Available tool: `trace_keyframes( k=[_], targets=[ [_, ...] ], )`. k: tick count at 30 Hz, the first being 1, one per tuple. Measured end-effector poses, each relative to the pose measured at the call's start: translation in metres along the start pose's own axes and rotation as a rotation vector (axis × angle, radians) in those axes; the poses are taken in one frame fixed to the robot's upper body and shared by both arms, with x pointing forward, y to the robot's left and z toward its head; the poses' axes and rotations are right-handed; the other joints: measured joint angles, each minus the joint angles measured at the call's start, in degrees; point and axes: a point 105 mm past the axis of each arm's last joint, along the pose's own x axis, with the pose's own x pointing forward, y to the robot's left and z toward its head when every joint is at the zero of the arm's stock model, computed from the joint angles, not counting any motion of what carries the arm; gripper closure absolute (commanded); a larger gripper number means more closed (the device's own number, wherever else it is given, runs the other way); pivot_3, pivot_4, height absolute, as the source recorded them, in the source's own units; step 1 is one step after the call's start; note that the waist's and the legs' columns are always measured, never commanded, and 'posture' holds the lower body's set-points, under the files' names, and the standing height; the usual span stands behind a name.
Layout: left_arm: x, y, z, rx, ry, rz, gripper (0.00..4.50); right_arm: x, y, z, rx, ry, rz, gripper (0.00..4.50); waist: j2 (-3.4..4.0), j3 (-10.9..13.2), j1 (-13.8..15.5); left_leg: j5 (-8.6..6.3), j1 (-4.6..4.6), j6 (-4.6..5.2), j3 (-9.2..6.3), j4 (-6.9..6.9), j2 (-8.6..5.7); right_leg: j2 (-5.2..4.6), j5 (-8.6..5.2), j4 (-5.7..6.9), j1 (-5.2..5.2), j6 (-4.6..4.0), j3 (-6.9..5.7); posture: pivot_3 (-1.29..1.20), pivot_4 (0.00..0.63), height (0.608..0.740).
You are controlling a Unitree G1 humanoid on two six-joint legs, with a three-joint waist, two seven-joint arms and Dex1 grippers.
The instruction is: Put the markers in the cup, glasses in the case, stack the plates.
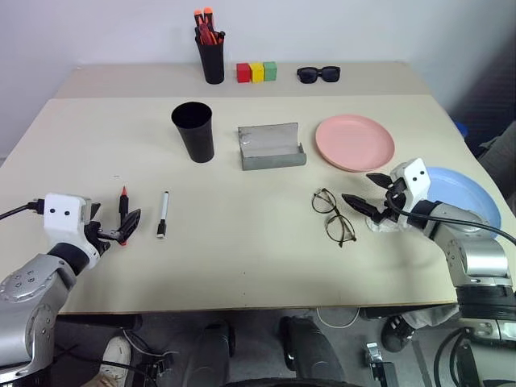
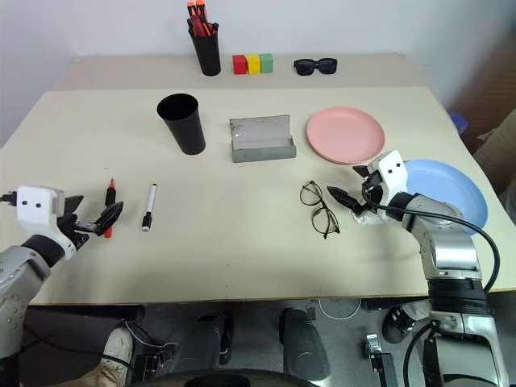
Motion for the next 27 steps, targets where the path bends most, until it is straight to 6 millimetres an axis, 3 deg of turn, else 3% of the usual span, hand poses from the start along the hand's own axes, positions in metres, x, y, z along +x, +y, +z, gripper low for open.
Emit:
trace_keyframes(
  k=[13,20,24,27],
  targets=[
    [-0.001,0.005,0.009,0.010,-0.004,0.027,0.08,0.005,0.005,0.001,0.005,-0.020,0.004,0.00,0.00,0.0,-0.1,0.01,0.18,-0.01,0.05,0.01,0.01,0.06,-0.01,0.14,0.07,-0.01,0.05,0.00,0.150,0.740],
    [0.011,0.006,0.023,-0.016,-0.050,0.091,0.08,0.028,0.022,0.012,-0.011,-0.053,0.035,0.00,0.00,0.0,-0.2,0.01,0.35,-0.01,0.06,0.01,0.00,0.07,0.00,0.20,0.20,0.00,0.06,0.00,0.150,0.740],
    [0.026,0.002,0.028,-0.013,-0.043,0.112,0.08,0.042,0.050,0.038,-0.054,-0.129,0.106,0.00,-0.01,0.0,-0.2,0.01,0.36,-0.01,0.01,-0.02,0.00,0.11,0.10,0.23,0.19,0.19,0.05,0.00,0.150,0.740],
    [0.037,0.016,0.022,-0.071,0.002,0.216,0.03,0.059,0.100,0.050,-0.133,-0.165,0.237,0.00,-0.01,0.0,-0.4,0.01,0.43,-0.01,-0.03,-0.05,0.02,0.18,0.12,0.29,0.19,0.23,0.03,0.00,0.150,0.740]
  ],
)
